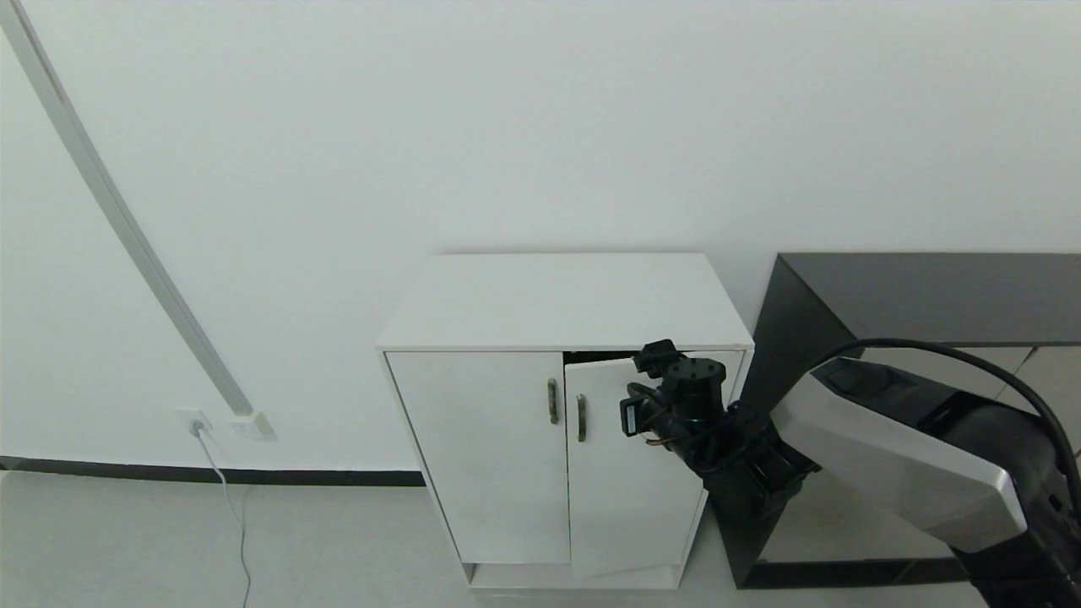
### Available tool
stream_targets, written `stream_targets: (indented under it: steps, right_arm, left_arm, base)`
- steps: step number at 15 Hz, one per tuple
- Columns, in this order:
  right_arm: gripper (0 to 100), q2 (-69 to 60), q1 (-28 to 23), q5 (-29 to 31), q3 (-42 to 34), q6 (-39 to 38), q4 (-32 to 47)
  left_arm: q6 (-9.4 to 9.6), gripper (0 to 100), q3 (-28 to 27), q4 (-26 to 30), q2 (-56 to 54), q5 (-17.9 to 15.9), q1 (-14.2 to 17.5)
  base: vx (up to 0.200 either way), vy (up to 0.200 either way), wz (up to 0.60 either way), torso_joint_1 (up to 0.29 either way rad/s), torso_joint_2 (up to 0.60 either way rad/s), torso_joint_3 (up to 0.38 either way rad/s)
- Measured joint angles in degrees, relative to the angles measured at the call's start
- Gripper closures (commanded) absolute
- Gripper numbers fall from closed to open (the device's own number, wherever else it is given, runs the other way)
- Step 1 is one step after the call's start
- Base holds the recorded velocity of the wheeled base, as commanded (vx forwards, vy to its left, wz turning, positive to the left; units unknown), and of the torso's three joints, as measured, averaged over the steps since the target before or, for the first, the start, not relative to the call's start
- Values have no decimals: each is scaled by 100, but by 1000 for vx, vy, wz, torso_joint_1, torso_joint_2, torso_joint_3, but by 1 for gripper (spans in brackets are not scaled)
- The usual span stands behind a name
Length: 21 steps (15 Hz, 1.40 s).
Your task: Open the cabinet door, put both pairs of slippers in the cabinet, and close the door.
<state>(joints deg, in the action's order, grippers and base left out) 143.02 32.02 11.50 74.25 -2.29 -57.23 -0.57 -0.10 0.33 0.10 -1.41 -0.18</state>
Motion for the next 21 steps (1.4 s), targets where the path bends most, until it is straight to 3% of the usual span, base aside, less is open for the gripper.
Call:
stream_targets:
  steps: [21]
  right_arm:
    - [100,404,-72,18,956,38,318]
  left_arm:
    - [-2,100,0,0,0,0,0]
  base:
    - [0,0,0,0,0,0]
